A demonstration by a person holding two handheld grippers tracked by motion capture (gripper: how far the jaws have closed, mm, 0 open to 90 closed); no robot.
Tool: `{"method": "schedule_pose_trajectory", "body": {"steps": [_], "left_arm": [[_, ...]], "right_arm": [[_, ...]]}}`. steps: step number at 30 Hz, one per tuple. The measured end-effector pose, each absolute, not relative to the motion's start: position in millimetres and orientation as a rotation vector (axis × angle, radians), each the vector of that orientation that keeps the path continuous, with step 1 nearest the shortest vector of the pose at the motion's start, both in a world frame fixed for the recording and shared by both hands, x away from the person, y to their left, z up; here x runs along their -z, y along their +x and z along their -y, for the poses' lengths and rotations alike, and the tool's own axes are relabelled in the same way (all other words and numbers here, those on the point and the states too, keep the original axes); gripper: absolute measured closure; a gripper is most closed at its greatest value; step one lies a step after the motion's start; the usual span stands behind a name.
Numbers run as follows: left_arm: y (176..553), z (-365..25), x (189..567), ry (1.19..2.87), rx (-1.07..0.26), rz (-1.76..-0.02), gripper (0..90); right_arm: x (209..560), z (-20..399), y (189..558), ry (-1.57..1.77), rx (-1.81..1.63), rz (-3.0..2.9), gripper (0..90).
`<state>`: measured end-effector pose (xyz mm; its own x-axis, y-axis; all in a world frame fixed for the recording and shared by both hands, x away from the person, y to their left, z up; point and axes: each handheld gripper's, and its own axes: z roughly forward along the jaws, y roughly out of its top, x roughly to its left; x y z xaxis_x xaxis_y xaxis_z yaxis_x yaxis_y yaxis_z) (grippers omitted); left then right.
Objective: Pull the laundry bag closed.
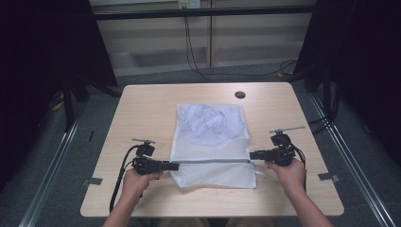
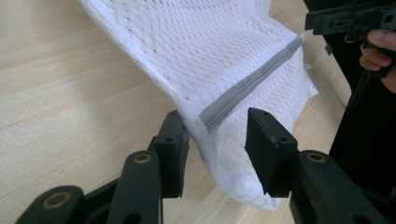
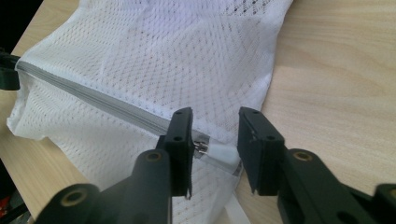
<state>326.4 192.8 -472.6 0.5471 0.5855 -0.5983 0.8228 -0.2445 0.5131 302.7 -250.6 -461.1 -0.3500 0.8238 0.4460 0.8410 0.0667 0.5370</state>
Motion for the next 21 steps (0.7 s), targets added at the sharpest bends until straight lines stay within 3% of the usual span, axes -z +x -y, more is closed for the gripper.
{"method": "schedule_pose_trajectory", "body": {"steps": [2,12,21], "left_arm": [[327.0,-194.6,472.2,1.963,0.335,-1.146,50.0],[326.9,-198.1,468.7,1.951,0.249,-1.176,30.0],[325.1,-200.4,464.4,2.004,0.141,-1.139,20.7]], "right_arm": [[461.4,250.2,302.6,-1.781,1.166,2.286,60.0],[458.8,251.4,298.0,-1.776,1.191,2.333,41.2],[456.3,259.6,293.2,-1.764,1.26,2.359,27.9]]}}
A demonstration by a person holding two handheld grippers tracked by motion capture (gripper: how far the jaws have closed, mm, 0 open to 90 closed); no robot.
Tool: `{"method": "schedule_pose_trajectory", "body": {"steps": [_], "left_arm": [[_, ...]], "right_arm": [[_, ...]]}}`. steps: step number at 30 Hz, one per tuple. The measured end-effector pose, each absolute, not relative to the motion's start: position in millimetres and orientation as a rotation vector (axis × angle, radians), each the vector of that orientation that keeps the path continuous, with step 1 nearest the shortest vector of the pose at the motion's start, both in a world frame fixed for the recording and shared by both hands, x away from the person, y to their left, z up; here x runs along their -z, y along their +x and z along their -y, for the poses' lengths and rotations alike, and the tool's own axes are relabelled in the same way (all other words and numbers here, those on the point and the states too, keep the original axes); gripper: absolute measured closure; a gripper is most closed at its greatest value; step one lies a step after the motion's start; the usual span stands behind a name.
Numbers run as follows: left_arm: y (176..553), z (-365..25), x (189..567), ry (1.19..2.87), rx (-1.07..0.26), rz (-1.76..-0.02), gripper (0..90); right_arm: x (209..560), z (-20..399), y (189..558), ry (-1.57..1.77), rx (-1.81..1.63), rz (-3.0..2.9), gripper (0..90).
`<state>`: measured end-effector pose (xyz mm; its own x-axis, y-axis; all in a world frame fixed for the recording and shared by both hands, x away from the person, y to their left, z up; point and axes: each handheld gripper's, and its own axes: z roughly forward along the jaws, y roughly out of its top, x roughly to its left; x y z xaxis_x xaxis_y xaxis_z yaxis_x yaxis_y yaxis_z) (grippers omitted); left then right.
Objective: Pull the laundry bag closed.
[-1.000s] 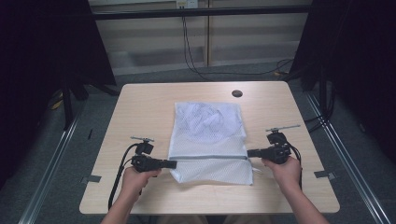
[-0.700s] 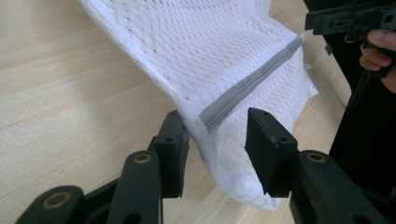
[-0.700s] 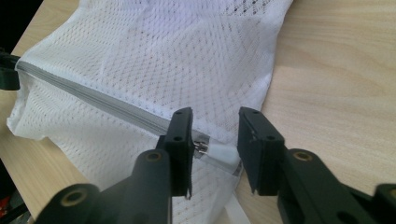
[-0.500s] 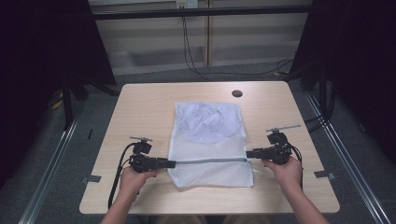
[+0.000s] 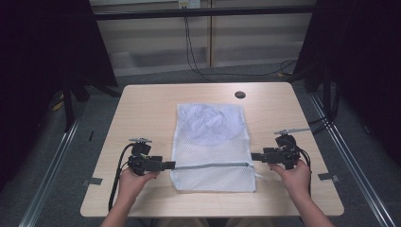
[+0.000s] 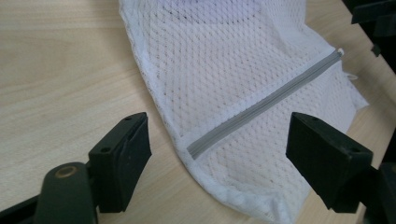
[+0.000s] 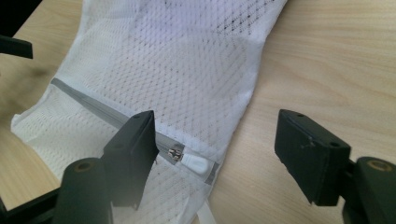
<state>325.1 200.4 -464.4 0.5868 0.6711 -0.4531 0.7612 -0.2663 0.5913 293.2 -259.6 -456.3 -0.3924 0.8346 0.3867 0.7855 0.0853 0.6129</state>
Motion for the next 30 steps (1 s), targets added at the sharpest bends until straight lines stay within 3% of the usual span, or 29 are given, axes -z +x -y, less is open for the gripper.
{"method": "schedule_pose_trajectory", "body": {"steps": [7,30], "left_arm": [[324,-206,461,2.014,0.104,-1.105,16.4],[319,-233,455,2.026,0.035,-1.07,14.6]], "right_arm": [[456,267,288,1.64,-1.191,-2.26,21.0],[464,291,271,1.583,-1.168,-2.233,18.4]]}}
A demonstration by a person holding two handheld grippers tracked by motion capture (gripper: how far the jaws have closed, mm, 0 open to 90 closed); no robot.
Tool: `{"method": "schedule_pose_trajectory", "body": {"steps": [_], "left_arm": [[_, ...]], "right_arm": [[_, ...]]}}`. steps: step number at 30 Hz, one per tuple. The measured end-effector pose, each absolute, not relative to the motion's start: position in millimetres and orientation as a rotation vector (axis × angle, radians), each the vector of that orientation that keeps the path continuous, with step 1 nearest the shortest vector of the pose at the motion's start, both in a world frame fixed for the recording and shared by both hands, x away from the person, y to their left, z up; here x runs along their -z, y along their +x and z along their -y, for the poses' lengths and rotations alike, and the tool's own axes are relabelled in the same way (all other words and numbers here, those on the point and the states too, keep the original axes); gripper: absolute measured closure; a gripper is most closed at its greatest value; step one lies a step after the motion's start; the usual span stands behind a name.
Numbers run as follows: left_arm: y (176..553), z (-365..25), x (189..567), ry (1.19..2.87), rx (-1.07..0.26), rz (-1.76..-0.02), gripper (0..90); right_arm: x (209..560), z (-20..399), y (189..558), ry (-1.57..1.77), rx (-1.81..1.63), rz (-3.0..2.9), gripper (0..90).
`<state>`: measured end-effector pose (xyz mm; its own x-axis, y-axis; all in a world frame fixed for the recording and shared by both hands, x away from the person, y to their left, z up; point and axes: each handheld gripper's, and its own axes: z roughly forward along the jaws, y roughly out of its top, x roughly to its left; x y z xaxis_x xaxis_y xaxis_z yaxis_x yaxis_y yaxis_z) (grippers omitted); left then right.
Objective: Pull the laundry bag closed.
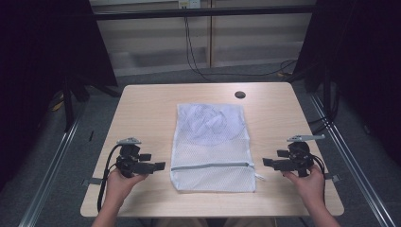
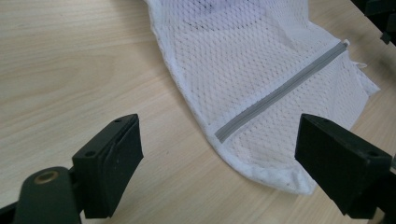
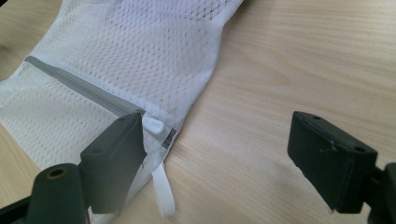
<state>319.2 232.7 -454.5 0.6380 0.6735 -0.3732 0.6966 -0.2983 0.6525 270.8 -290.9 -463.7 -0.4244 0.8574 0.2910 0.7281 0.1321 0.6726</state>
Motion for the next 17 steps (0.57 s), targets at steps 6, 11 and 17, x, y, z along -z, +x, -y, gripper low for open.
{"method": "schedule_pose_trajectory", "body": {"steps": [6,11,17], "left_arm": [[318,-246,454,2.021,0.004,-1.088,14.6],[319,-250,455,2.011,-0.013,-1.105,14.1],[324,-248,466,2.074,-0.032,-1.141,13.3]], "right_arm": [[466,293,268,1.561,-1.168,-2.236,17.2],[468,295,269,1.552,-1.158,-2.224,15.7],[476,294,273,1.523,-1.087,-2.251,14.7]]}}
